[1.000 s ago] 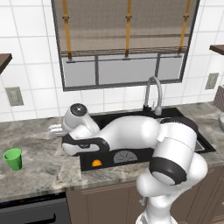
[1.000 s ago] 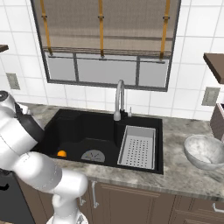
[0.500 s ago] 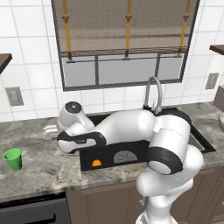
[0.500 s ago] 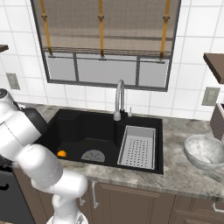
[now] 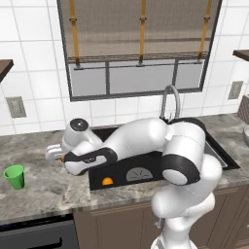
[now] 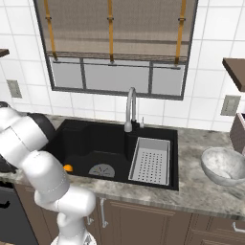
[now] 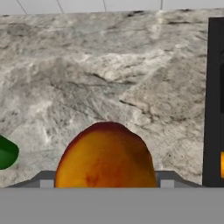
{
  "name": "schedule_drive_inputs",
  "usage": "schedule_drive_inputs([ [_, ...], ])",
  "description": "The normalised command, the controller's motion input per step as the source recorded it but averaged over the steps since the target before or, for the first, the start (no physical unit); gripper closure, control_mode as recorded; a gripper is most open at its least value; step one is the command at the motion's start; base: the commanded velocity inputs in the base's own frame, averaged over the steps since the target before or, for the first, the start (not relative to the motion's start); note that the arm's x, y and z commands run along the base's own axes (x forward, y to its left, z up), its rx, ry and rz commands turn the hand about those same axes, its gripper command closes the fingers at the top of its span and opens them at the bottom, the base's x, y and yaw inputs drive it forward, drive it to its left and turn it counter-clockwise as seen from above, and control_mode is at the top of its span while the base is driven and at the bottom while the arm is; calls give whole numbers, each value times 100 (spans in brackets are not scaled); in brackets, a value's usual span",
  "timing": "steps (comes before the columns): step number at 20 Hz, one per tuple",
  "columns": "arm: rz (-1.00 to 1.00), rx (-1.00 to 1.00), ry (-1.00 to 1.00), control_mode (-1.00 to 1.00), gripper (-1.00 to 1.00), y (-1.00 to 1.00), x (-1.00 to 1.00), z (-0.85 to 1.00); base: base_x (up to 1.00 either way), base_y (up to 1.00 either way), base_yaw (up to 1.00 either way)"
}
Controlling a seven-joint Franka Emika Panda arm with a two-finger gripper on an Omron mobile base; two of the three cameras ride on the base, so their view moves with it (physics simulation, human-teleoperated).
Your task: Remove the peach and orange from the sink. Then move the bowl and cup from the counter to the sink for washing.
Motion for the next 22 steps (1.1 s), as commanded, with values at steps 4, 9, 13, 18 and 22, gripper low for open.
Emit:
schedule_drive_inputs([
  [4, 0, 0, 2, -100, 100, 7, 0, -20, 0, 0, 0],
  [9, 0, 0, 9, -100, 100, 13, 0, -23, 0, 0, 0],
  [13, 0, 0, 12, -100, 100, 15, 0, -20, 0, 0, 0],
  [18, 0, -6, 7, -100, 100, 19, 1, -20, 0, 0, 0],
  [22, 0, -11, 1, -100, 100, 16, 0, -23, 0, 0, 0],
])
